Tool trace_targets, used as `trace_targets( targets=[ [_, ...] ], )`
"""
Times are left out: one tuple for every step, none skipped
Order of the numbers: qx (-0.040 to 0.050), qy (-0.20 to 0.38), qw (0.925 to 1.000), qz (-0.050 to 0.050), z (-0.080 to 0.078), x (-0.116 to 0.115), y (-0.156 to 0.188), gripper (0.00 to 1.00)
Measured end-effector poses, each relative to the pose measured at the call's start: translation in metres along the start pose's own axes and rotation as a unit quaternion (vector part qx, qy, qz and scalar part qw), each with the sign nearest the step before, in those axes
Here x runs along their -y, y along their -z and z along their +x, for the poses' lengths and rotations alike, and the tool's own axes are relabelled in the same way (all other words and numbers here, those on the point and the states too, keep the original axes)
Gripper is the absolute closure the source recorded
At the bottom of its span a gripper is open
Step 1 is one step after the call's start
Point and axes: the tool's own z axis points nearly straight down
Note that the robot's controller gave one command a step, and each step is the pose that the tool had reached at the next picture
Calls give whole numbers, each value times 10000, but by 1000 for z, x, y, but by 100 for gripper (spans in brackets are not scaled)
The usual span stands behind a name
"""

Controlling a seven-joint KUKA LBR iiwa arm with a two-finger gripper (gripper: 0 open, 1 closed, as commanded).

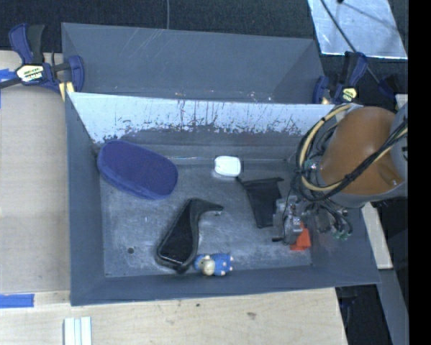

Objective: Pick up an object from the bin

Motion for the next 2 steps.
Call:
trace_targets(
  targets=[
    [0, 1, 10000, 0, 0, 0, 0, 0],
    [0, 2, 10000, 0, 0, 0, 0, 100]
  ],
)
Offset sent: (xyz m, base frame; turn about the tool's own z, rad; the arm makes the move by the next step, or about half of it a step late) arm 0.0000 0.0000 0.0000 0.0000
